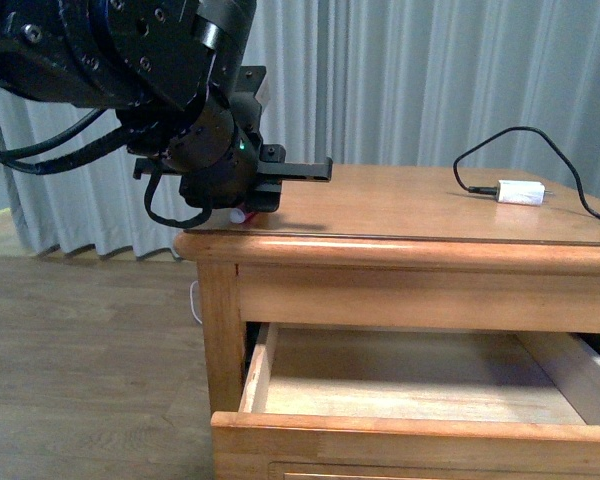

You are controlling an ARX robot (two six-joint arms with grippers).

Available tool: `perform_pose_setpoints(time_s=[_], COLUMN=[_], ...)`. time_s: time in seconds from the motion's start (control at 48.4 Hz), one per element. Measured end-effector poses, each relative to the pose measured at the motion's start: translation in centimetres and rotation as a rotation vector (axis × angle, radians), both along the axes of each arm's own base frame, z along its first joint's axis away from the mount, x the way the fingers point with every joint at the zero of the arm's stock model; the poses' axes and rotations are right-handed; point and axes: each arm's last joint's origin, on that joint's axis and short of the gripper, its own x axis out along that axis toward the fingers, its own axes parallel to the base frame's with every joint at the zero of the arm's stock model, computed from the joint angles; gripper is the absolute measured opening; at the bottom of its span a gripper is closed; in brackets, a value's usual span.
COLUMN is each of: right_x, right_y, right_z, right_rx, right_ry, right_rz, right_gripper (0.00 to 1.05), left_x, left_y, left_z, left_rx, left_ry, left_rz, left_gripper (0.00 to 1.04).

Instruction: Place pink marker in drawer with both arms

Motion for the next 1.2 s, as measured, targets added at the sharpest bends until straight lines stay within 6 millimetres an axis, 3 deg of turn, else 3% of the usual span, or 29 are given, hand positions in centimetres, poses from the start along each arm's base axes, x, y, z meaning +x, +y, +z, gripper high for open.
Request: perform_pose_setpoints(time_s=[0.207,0.33,0.475,0.682,0.971,1.198], right_x=[0.0,0.0,0.0,0.0,0.0,0.0], right_y=[0.0,0.0,0.0,0.0,0.0,0.0], right_z=[0.0,0.0,0.0,0.0,0.0,0.0], right_rx=[0.0,0.0,0.0,0.0,0.0,0.0], right_ry=[0.0,0.0,0.0,0.0,0.0,0.0], right_rz=[0.0,0.0,0.0,0.0,0.0,0.0], right_gripper=[0.96,0.96,0.96,0.96,0.96,0.96], left_x=[-2.0,-5.2,-8.1,-10.1,-9.5,-8.7], left_y=[-0.1,-0.2,-0.4,-0.9,-1.3,-2.9], left_z=[1.7,4.1,4.5,1.8,-2.7,-6.2], left_rx=[-0.034,-0.031,-0.016,0.057,0.113,0.153], left_ry=[-0.125,-0.224,-0.275,-0.241,-0.178,-0.116], left_rz=[-0.218,-0.429,-0.618,-0.733,-0.711,-0.709], left_gripper=[0.14,0.14,0.14,0.14,0.14,0.14])
